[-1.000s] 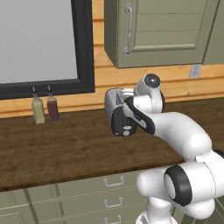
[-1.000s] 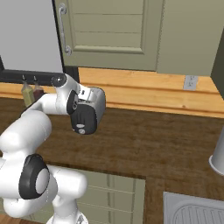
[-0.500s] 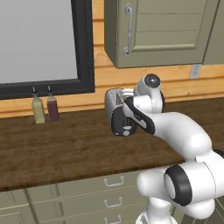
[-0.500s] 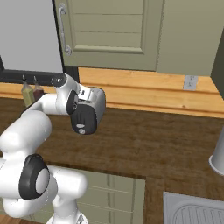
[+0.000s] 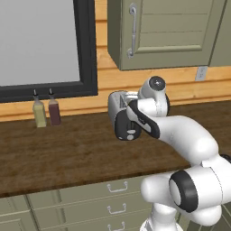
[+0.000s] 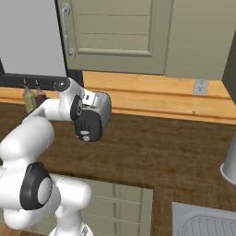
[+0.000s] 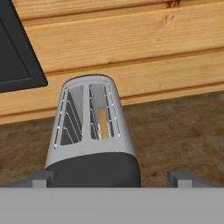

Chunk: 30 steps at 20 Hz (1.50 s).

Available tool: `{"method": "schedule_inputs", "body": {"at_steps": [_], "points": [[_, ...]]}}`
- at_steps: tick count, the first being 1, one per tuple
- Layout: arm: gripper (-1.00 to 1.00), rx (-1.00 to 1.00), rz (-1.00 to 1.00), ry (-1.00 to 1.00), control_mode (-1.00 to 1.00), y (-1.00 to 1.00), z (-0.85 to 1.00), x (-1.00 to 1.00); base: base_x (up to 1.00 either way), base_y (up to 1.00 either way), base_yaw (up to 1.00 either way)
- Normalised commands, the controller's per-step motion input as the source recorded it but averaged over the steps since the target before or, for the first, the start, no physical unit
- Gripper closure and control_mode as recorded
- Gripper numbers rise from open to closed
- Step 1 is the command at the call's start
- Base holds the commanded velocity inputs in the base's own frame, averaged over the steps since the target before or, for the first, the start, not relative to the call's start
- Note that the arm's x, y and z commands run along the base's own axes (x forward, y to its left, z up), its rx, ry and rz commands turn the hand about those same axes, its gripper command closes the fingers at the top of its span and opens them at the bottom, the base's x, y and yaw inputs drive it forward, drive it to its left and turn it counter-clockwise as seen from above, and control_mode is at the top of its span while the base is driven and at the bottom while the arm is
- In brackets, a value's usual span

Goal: Start the toaster. Once the lever pops up, take the bread to the plate on the dining counter.

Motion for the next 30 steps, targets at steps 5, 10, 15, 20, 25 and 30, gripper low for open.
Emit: {"method": "schedule_inputs", "body": {"at_steps": [5, 10, 15, 20, 25, 30], "points": [[-1.00, 0.00, 0.00, 0.00, -1.00, 0.00, 0.00, 0.00, 0.00, 0.00, 0.00], [-1.00, 0.00, 0.00, 0.00, -1.00, 0.00, 0.00, 0.00, 0.00, 0.00, 0.00], [-1.00, 0.00, 0.00, 0.00, -1.00, 0.00, 0.00, 0.00, 0.00, 0.00, 0.00], [-1.00, 0.00, 0.00, 0.00, -1.00, 0.00, 0.00, 0.00, 0.00, 0.00, 0.00], [-1.00, 0.00, 0.00, 0.00, -1.00, 0.00, 0.00, 0.00, 0.00, 0.00, 0.00], [-1.00, 0.00, 0.00, 0.00, -1.00, 0.00, 0.00, 0.00, 0.00, 0.00, 0.00]]}}
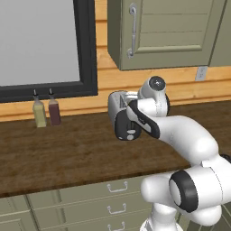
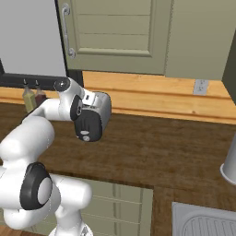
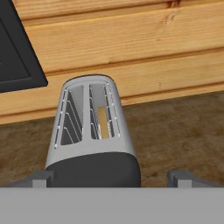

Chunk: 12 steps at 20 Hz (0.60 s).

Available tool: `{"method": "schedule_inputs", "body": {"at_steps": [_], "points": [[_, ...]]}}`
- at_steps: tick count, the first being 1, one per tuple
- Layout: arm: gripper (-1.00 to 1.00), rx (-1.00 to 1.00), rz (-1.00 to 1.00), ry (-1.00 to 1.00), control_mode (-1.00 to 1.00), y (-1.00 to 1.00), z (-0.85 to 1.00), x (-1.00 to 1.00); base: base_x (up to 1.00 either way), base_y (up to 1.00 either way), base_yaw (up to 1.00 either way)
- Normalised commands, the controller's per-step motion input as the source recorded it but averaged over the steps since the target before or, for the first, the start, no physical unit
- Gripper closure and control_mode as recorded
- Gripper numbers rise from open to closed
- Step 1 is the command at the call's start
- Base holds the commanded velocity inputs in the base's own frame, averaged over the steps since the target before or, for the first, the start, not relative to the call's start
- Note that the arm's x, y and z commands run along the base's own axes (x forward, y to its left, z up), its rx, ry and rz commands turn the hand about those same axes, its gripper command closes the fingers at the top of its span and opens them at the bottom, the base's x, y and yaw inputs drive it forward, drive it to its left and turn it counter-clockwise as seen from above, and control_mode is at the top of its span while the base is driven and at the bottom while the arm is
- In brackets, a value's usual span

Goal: Start the toaster. Once the lever pops up, take the bread to the plate on the dining counter.

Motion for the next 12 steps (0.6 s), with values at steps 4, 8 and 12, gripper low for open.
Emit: {"method": "schedule_inputs", "body": {"at_steps": [4, 8, 12], "points": [[-1.00, 0.00, 0.00, 0.00, -1.00, 0.00, 0.00, 0.00, 0.00, 0.00, 0.00], [-1.00, 0.00, 0.00, 0.00, -1.00, 0.00, 0.00, 0.00, 0.00, 0.00, 0.00], [-1.00, 0.00, 0.00, 0.00, -1.00, 0.00, 0.00, 0.00, 0.00, 0.00, 0.00]]}}
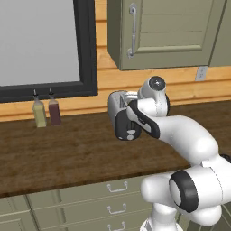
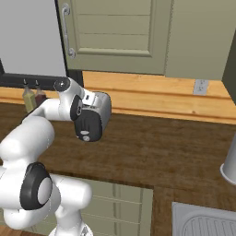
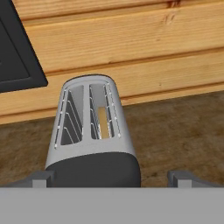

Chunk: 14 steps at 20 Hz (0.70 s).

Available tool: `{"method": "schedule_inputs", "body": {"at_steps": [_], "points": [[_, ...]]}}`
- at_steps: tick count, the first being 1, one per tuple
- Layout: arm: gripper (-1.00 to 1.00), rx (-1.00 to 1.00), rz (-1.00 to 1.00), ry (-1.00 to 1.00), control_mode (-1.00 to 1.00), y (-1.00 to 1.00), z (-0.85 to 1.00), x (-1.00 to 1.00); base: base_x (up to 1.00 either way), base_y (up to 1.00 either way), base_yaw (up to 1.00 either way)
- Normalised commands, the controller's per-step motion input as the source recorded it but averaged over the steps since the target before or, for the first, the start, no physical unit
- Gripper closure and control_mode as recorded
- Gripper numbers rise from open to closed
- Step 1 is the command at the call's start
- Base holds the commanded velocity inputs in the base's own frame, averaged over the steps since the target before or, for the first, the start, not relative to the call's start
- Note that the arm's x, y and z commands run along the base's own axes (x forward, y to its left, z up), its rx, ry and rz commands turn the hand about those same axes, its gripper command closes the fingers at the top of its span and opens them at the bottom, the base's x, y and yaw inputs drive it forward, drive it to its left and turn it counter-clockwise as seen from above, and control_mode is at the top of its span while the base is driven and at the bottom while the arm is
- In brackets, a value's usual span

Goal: Start the toaster. Once the lever pops up, take the bread to the plate on the dining counter.

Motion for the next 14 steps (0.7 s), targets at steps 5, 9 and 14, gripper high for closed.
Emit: {"method": "schedule_inputs", "body": {"at_steps": [5, 9, 14], "points": [[-1.00, 0.00, 0.00, 0.00, -1.00, 0.00, 0.00, 0.00, 0.00, 0.00, 0.00], [-1.00, 0.00, 0.00, 0.00, -1.00, 0.00, 0.00, 0.00, 0.00, 0.00, 0.00], [-1.00, 0.00, 0.00, 0.00, -1.00, 0.00, 0.00, 0.00, 0.00, 0.00, 0.00]]}}
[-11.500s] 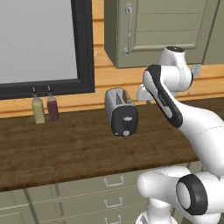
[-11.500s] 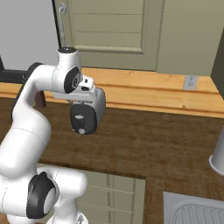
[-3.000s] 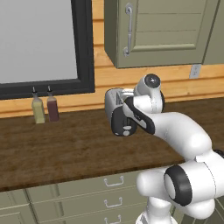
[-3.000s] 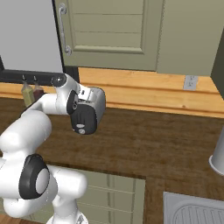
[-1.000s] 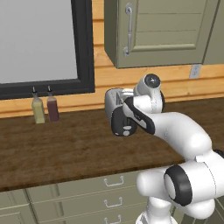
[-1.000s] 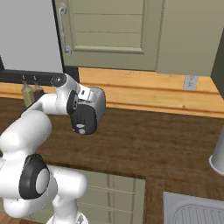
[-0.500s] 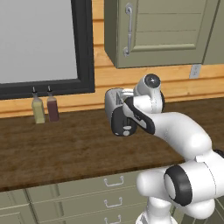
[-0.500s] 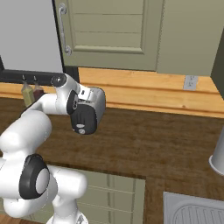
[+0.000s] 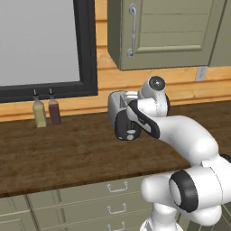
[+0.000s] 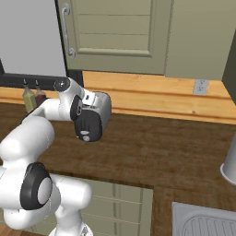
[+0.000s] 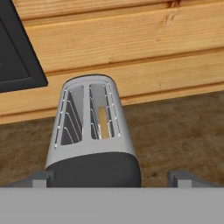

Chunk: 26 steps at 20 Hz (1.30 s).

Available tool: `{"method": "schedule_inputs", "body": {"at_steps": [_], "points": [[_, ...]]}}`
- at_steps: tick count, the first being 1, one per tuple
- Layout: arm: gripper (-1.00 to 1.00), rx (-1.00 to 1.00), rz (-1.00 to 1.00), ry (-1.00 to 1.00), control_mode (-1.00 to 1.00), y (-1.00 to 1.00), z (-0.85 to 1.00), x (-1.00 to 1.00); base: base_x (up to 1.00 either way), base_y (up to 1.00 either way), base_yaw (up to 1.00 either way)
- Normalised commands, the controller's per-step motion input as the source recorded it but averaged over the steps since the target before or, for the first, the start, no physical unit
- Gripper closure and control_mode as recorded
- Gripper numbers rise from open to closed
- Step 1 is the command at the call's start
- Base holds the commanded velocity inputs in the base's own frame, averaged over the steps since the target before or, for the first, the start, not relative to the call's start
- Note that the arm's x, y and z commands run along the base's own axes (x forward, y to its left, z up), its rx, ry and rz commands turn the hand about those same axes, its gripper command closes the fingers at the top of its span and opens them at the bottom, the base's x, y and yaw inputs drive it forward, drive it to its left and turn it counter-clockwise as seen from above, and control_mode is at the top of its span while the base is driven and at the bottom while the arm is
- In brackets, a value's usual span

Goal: Start the toaster. Once the lever pops up, take the bread to the plate on the dining counter.

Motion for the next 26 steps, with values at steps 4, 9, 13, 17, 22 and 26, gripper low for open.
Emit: {"method": "schedule_inputs", "body": {"at_steps": [4, 9, 13, 17, 22, 26], "points": [[-1.00, 0.00, 0.00, 0.00, -1.00, 0.00, 0.00, 0.00, 0.00, 0.00, 0.00], [-1.00, 0.00, 0.00, 0.00, -1.00, 0.00, 0.00, 0.00, 0.00, 0.00, 0.00], [-1.00, 0.00, 0.00, 0.00, -1.00, 0.00, 0.00, 0.00, 0.00, 0.00, 0.00], [-1.00, 0.00, 0.00, 0.00, -1.00, 0.00, 0.00, 0.00, 0.00, 0.00, 0.00], [-1.00, 0.00, 0.00, 0.00, -1.00, 0.00, 0.00, 0.00, 0.00, 0.00, 0.00], [-1.00, 0.00, 0.00, 0.00, -1.00, 0.00, 0.00, 0.00, 0.00, 0.00, 0.00]]}}
